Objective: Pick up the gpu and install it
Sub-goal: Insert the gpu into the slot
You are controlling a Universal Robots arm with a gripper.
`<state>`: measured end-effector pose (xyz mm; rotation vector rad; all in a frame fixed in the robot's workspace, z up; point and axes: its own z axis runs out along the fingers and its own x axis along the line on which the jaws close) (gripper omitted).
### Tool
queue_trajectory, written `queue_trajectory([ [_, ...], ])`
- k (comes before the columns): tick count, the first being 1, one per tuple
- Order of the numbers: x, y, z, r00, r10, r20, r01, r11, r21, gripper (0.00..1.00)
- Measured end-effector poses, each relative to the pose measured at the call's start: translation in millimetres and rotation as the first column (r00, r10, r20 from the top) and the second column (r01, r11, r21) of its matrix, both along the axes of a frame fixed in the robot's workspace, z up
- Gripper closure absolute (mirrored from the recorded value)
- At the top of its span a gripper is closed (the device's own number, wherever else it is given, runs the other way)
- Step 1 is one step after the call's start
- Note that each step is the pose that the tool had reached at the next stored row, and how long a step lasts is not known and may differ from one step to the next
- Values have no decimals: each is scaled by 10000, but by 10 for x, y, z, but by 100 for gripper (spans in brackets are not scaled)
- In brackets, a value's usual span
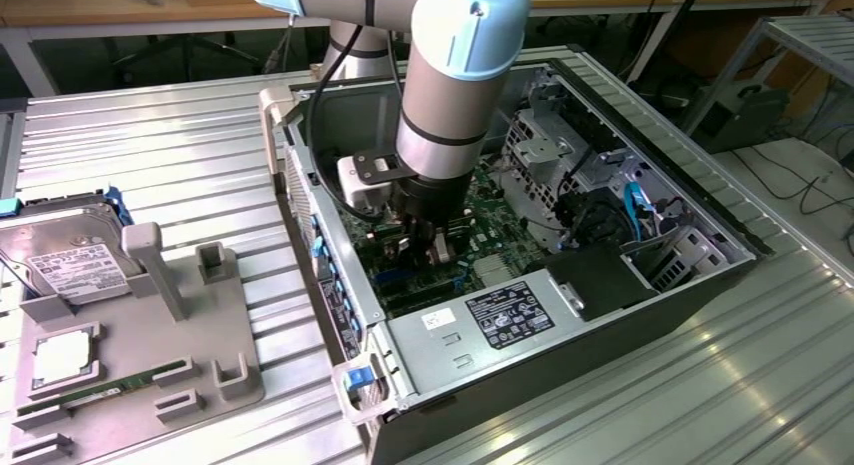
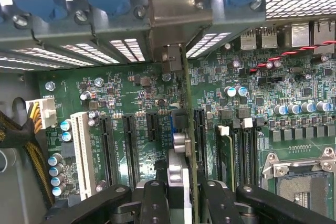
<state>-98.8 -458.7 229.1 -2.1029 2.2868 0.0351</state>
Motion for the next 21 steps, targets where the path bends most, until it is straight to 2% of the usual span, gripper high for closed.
queue_trajectory([
  [8,-1,0,-29,10000,0,0,0,10000,3,71],
  [11,-2,-1,-44,10000,-1,-3,1,10000,33,71],
  [13,-1,0,-61,10000,0,0,0,10000,74,71],
  [21,-1,-1,-60,10000,0,-1,0,10000,76,71],
])
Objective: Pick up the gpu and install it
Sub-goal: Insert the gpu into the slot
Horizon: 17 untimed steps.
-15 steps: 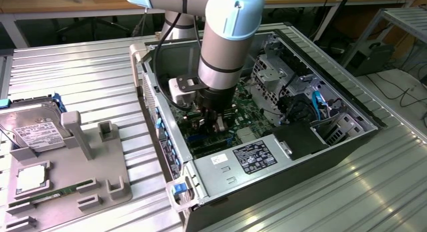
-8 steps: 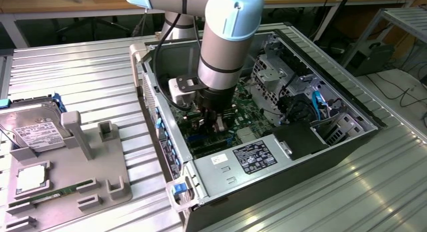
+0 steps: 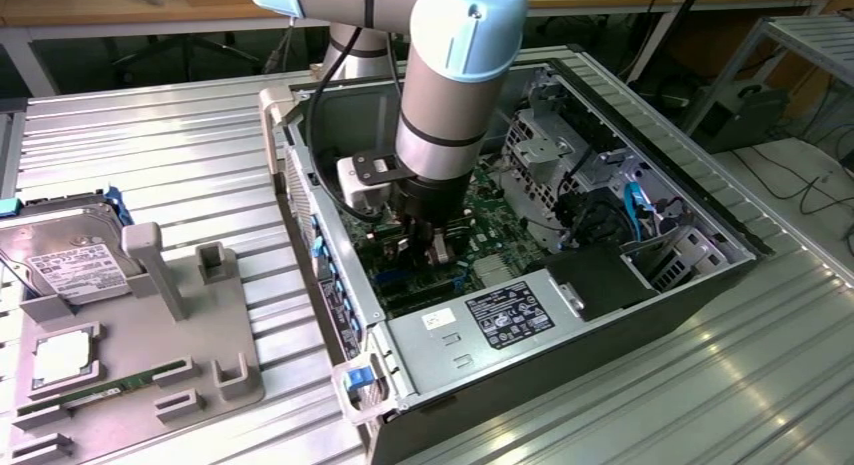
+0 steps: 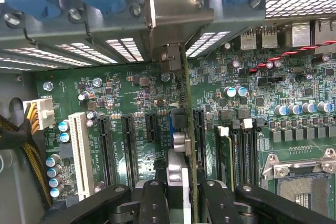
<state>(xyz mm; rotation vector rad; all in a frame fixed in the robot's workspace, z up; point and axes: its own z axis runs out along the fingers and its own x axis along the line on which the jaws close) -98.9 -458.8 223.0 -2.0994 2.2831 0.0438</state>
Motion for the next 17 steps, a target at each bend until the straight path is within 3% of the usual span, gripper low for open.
queue_trajectory([
  [7,0,1,0,10000,-1,1,1,10000,2,71],
  [8,2,2,117,10000,0,2,0,10000,2,71],
  [10,127,1,118,10000,-2,1,2,10000,-36,71],
  [11,128,1,177,10000,0,0,0,9999,-169,71],
  [12,128,1,204,10000,0,0,0,9979,-653,71],
  [13,128,15,203,10000,51,1,-51,9950,-998,71],
  [14,128,43,204,9984,559,0,-556,9934,-1000,71],
  [15,129,83,201,9984,565,2,-562,9935,-989,71],
  [17,128,70,203,9984,573,23,-570,9965,-616,71],
])
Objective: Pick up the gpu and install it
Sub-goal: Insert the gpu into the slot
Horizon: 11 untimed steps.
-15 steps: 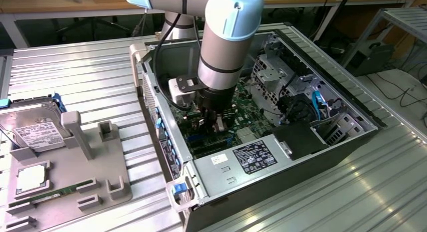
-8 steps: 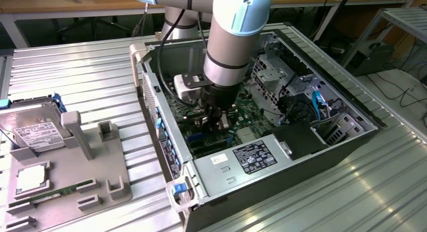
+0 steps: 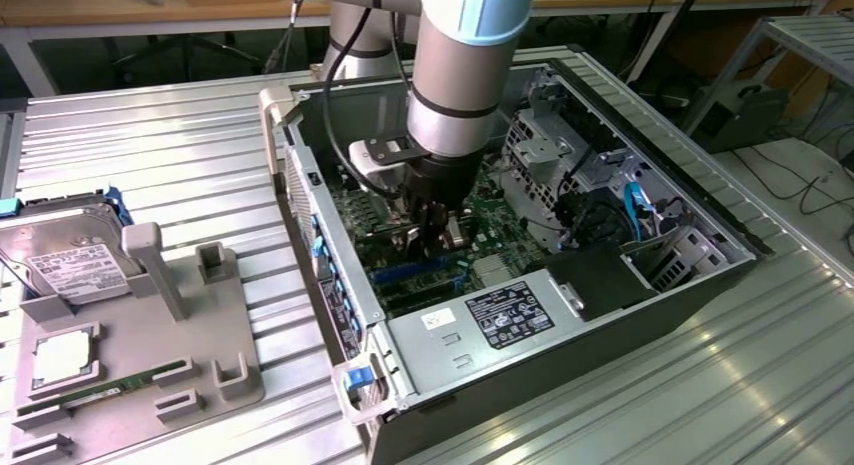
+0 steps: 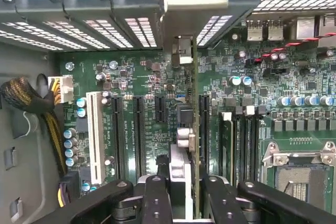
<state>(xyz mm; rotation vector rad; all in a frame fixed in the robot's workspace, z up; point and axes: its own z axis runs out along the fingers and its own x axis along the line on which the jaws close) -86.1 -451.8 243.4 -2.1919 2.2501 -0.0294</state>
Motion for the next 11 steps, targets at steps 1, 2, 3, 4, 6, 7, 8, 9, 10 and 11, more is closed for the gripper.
queue_trajectory([
  [1,0,-2,60,9998,192,-5,-192,9998,22,71],
  [2,-50,-2,33,9998,195,-5,-195,9998,22,71],
  [3,-70,-1,1,9998,193,-4,-193,9998,50,71],
  [4,-86,-1,-35,9998,193,-3,-193,9998,77,71],
  [6,-93,-2,-61,9998,194,-3,-194,9998,78,71],
  [7,-94,-2,-65,9998,194,-4,-194,9998,78,71],
  [8,-95,-2,-67,9998,194,-5,-194,9998,75,71],
  [9,-96,-2,-67,9998,193,-6,-193,9998,75,71],
  [10,-95,-2,-67,9998,193,-5,-193,9998,76,71],
  [11,-95,-2,-68,9998,193,-5,-193,9998,77,71],
])
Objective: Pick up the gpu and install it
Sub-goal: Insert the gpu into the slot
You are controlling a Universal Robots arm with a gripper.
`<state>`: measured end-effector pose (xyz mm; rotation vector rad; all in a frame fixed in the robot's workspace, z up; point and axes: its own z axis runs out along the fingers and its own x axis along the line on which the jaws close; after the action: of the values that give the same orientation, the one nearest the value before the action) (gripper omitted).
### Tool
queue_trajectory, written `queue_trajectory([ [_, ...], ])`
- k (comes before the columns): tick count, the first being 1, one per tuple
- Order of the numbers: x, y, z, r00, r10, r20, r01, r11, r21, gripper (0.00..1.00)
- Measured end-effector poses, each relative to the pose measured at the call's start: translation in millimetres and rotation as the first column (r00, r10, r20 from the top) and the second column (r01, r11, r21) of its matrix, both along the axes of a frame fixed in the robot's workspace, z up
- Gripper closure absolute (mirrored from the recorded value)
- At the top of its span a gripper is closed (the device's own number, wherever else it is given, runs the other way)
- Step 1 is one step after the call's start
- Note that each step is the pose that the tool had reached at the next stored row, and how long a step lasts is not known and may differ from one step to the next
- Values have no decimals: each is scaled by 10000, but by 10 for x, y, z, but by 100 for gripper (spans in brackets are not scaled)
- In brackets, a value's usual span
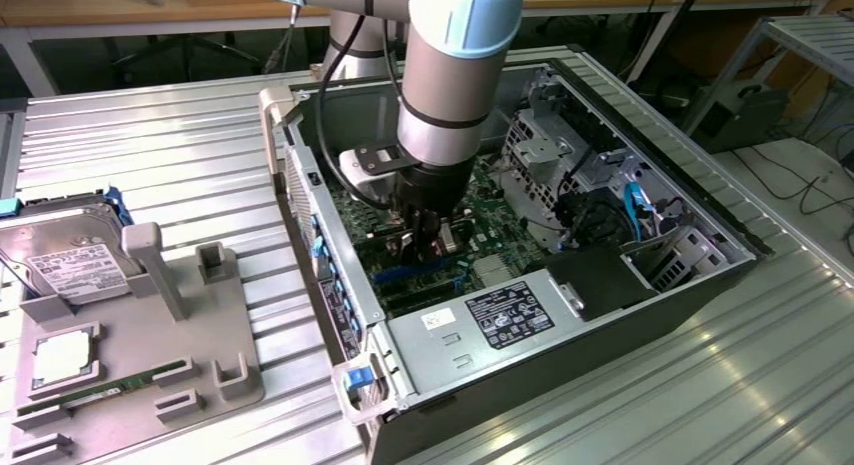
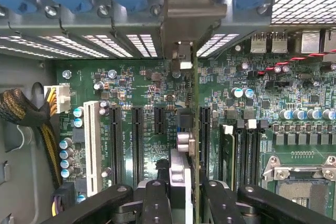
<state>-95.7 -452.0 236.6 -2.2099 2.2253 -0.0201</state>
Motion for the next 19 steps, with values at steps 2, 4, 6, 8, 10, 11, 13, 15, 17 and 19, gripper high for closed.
queue_trajectory([
  [2,0,0,-34,10000,-1,-40,1,10000,1,71],
  [4,0,0,-40,10000,-1,-85,1,10000,-2,71],
  [6,0,0,-43,9999,-21,-153,21,10000,0,71],
  [8,1,0,-43,9999,-39,-160,39,10000,0,71],
  [10,1,0,-51,9999,-45,-161,46,10000,2,71],
  [11,1,0,-55,9998,-49,-167,49,10000,0,71],
  [13,1,0,-70,9998,-56,-184,56,10000,-1,71],
  [15,1,-1,-74,9998,-58,-192,58,10000,-3,71],
  [17,1,0,-77,9998,-59,-192,59,10000,-2,71],
  [19,0,-1,-94,9998,-59,-193,59,10000,-5,71],
])
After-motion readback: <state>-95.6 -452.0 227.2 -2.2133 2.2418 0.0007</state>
